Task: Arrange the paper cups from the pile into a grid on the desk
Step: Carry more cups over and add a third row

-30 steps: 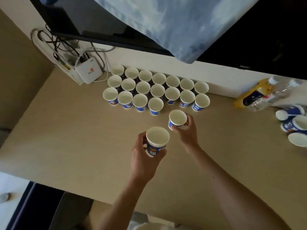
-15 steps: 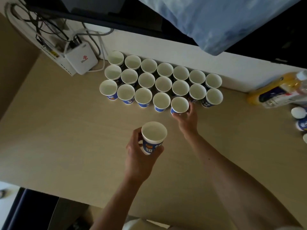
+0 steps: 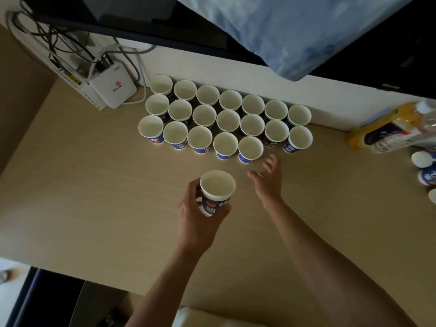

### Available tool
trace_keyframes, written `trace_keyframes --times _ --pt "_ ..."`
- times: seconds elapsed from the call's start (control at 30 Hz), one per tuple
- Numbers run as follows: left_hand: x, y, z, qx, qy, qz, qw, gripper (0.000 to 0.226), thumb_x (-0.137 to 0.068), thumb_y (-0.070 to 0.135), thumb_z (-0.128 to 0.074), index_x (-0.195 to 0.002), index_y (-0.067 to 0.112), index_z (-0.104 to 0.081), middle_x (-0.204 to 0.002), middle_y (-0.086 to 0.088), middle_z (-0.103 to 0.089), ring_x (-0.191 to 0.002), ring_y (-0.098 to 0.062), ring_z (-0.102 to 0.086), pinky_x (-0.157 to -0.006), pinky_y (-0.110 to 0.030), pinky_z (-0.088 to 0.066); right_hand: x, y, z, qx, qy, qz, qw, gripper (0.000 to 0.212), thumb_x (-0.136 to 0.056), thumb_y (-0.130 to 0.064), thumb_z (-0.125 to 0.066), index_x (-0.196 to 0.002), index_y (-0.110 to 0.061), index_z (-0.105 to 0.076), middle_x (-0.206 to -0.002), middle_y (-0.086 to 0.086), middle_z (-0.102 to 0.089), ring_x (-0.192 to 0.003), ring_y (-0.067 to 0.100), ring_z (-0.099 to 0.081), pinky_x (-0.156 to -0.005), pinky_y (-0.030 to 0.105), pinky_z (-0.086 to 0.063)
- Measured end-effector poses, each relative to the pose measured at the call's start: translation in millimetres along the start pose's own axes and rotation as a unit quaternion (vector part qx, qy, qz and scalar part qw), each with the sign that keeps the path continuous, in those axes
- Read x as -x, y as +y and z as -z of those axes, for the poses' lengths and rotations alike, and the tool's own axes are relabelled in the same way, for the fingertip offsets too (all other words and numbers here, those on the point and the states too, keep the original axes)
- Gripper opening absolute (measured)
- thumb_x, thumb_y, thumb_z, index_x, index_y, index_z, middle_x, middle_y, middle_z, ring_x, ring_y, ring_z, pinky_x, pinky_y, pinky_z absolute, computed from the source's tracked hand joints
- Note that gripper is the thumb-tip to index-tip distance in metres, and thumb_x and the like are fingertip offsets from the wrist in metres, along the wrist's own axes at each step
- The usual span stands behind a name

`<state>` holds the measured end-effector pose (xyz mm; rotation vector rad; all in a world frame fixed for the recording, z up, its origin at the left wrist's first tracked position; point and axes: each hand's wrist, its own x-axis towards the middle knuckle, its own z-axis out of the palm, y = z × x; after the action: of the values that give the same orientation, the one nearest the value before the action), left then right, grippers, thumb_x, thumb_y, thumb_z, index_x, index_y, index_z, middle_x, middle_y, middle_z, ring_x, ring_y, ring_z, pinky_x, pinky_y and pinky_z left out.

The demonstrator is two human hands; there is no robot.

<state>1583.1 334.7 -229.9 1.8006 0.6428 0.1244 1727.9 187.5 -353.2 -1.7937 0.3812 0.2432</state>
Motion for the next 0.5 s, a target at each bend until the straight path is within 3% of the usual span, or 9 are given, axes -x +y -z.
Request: trace_keyframes --times 0.1,0.2,0.27,0.37,0.5 --pt "2.0 6.2 -9.6 0.009 -0.007 -0.005 1.0 0.066 -0.067 0.006 -0.089 -0.123 0.018 -0.057 -0.111 0.016 -0.065 -0.096 0.002 -0.062 -0.074 -0.01 -0.05 26.5 -0.5 23.5 -0.04 0.021 -0.004 0.999 0.069 -0.082 -0.003 -0.077 -0.142 -0.013 -0.045 -0.14 0.007 -0.054 -0.128 0.018 -0.054 -0.081 0.01 -0.05" --pt "5.2 12.2 -23.6 0.012 -0.021 -0.014 1.0 0.067 -0.067 0.007 -0.089 -0.124 0.018 -0.055 -0.113 0.016 -0.064 -0.097 0.002 -0.063 -0.074 -0.01 -0.049 51.0 -12.9 51.7 -0.107 -0.051 -0.006 0.993 0.051 -0.081 -0.018 -0.08 -0.128 -0.013 -0.059 -0.12 0.005 -0.07 -0.115 0.018 -0.066 -0.1 0.039 -0.053" --pt "7.7 16.1 -35.7 0.01 -0.026 -0.024 0.999 0.067 -0.066 0.008 -0.089 -0.123 0.017 -0.055 -0.113 0.013 -0.066 -0.097 -0.001 -0.064 -0.075 -0.012 -0.05 66.0 -26.4 68.1 -0.153 -0.133 -0.012 0.979 0.06 -0.074 -0.03 -0.079 -0.128 -0.012 -0.06 -0.118 0.006 -0.072 -0.115 0.022 -0.066 -0.098 0.04 -0.052" --pt "11.6 21.9 -53.4 0.005 -0.045 -0.045 0.998 0.064 -0.067 0.009 -0.09 -0.12 0.017 -0.055 -0.111 0.012 -0.068 -0.098 -0.004 -0.066 -0.076 -0.013 -0.051 81.5 -40.9 80.6 -0.184 -0.235 -0.003 0.954 0.067 -0.072 -0.028 -0.074 -0.134 -0.013 -0.056 -0.128 0.009 -0.067 -0.123 0.026 -0.06 -0.1 0.04 -0.05" --pt "19.1 28.3 -67.4 -0.007 -0.073 -0.074 0.995 0.067 -0.068 0.016 -0.091 -0.124 0.016 -0.055 -0.112 0.012 -0.068 -0.101 -0.001 -0.065 -0.076 -0.011 -0.05 88.5 -50.8 92.1 -0.165 -0.256 0.016 0.952 0.071 -0.071 -0.027 -0.081 -0.136 -0.012 -0.056 -0.131 0.01 -0.066 -0.126 0.029 -0.059 -0.103 0.045 -0.05"
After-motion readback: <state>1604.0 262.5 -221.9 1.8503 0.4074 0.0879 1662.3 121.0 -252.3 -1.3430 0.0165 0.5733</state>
